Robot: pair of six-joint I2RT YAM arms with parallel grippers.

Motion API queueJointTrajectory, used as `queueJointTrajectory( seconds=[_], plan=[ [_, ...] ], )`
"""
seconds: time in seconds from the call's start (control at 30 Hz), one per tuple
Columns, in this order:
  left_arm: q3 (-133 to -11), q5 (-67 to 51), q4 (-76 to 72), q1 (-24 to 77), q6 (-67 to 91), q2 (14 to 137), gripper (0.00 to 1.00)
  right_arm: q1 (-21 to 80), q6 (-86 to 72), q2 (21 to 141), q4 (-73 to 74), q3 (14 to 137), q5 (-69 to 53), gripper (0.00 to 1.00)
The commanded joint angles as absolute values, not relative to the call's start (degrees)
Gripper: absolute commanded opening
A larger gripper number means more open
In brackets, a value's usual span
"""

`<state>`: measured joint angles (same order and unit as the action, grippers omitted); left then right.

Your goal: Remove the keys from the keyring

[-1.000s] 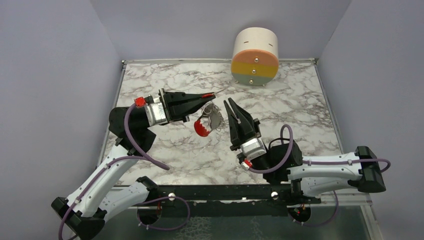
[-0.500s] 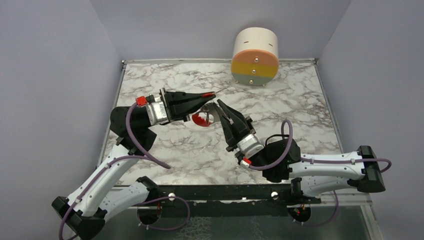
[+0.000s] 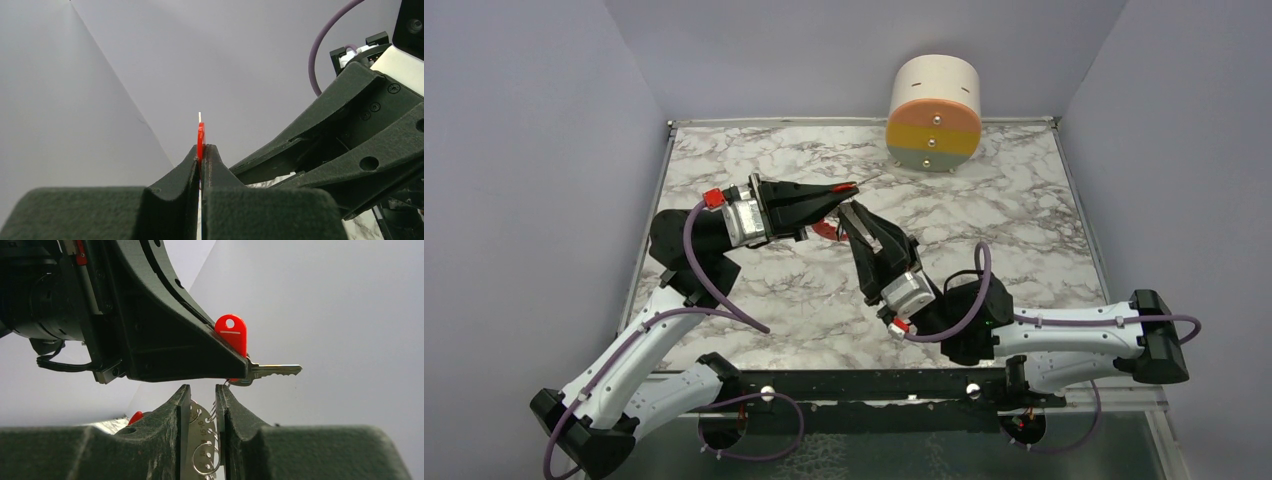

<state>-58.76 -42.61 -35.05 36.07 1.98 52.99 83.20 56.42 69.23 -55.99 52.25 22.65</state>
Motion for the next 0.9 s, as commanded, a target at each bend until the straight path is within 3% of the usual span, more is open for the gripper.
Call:
queueJointTrajectory(
  seconds=[0.0,0.87],
  plan=[
    [-58.55,-41.31,-36.85,36.17,1.4,51.88,0.0,83.5,58.19,69.83,-58.29,53.33,23.53,0.26],
    [-57.92,-41.09,-36.9,36.17,0.97,50.92,0.0,83.5,61.84,72.39,-62.75,52.68,25.56,0.26]
  ],
)
